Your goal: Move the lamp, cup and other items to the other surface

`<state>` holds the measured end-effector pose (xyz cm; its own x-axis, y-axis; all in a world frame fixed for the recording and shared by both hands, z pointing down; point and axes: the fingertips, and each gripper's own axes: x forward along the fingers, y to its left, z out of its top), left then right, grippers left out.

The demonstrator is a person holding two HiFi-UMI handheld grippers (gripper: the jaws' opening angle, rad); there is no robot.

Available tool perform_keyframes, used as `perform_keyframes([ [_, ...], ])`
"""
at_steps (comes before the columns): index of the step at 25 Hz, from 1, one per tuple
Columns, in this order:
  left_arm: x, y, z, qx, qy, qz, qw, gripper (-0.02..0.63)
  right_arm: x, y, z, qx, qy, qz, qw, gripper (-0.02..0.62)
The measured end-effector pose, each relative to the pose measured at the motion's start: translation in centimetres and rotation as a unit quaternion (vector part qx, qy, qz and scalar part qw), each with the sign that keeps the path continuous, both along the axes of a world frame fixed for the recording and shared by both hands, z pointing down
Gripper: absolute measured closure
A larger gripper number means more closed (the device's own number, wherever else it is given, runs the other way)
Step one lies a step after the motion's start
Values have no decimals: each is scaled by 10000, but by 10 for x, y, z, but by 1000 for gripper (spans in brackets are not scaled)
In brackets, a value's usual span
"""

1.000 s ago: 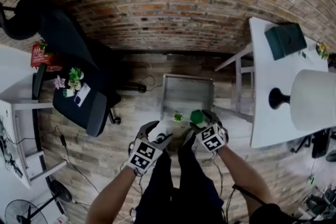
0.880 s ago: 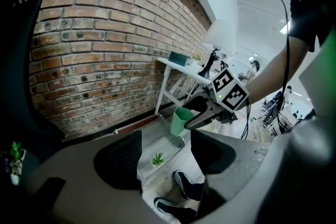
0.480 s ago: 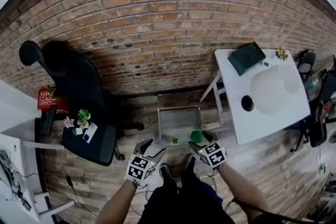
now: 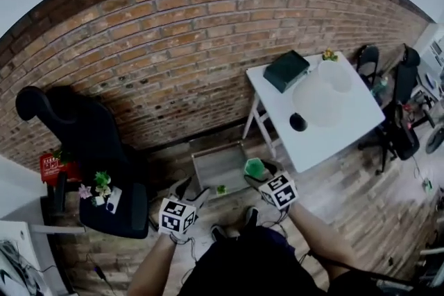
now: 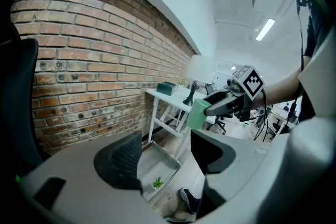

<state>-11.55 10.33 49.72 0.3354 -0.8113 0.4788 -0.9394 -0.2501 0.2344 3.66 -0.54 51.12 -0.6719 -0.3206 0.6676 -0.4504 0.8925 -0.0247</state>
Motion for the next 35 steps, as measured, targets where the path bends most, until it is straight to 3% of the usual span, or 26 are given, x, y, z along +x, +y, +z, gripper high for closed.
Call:
perform_keyframes([
  [11,54,-17,-4,-62,-69,205,9997,319,106,-59,-20,294,-21,622,9976,282],
  [29,196,-109,9,-410,-299,-317,9982,319,305,-213,4,83,-52,857,9963,282],
  [35,231,-133,17,-494,-309,-454,9973,319,355,-265,17,39,-10,991,9951,282],
])
